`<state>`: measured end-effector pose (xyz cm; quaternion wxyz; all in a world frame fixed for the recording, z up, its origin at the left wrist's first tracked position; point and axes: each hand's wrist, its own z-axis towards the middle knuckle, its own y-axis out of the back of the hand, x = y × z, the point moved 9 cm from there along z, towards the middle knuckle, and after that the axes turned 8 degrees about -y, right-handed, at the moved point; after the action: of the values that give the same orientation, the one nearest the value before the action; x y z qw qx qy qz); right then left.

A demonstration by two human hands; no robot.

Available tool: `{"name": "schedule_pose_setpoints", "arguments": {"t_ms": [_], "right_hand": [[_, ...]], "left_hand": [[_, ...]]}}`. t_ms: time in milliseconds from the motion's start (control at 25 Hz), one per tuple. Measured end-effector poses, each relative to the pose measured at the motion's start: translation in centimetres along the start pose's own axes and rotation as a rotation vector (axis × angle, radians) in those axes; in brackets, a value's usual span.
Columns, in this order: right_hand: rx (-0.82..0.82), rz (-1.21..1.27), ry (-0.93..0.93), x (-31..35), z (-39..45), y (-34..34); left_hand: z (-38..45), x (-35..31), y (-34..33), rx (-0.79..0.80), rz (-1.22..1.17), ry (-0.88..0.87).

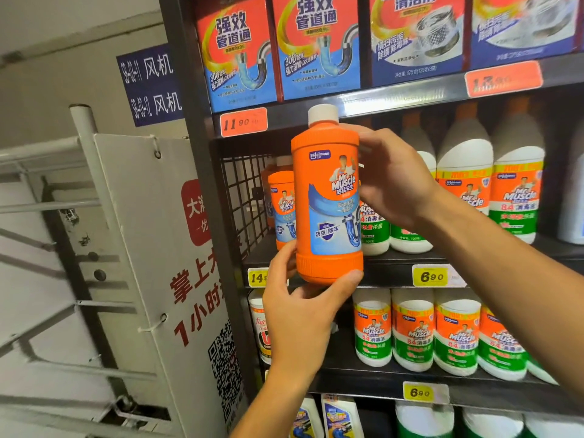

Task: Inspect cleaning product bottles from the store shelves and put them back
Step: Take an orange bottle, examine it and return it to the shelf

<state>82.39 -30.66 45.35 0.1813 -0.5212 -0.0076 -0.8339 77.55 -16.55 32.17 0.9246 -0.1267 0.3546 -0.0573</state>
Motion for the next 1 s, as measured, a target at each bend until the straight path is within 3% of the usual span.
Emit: {"name": "schedule_pose_setpoints", "arguments": {"t_ms": [360,440,560,640,720,800,920,1000], "right_hand": [[0.012,0.059,-0.026,-0.7,0.3,0.0],[0.102,0.062,-0.096,-1.5,0.2,-0.9],[0.279,0.16,-0.177,-2.3,-0.2,-2.4],[0.346,0.188,-0.195,-2.4,-0.4,-3.0],[0.316,0.063,-0.129,-1.8,0.0,-3.0],[0.15,-0.189,-0.035,-0.6,0.3,-2.5],[-0.146,-0.597,0.077,0.8,0.0,-2.2],[-0.186,-0.741,0.104,0.5,-0.2,-2.8]], "left_hand": [[0.2,0.9,0.4,0.056,0.026,0.022],[0.6,1.6,0.2,0.103,-0.131,0.104],[-0.2,2.7,-2.0,0.341,-0.516,0.322],[-1.2,3.7,-2.5,0.367,-0.683,0.48],[-1.5,3.9,-2.4,0.37,-0.771,0.56],[-0.3,3.2,-1.5,0.4,-0.672,0.463],[2.1,2.4,-0.1,0.381,-0.17,0.25],[2.7,2.7,0.4,0.335,-0.019,0.223]]}}
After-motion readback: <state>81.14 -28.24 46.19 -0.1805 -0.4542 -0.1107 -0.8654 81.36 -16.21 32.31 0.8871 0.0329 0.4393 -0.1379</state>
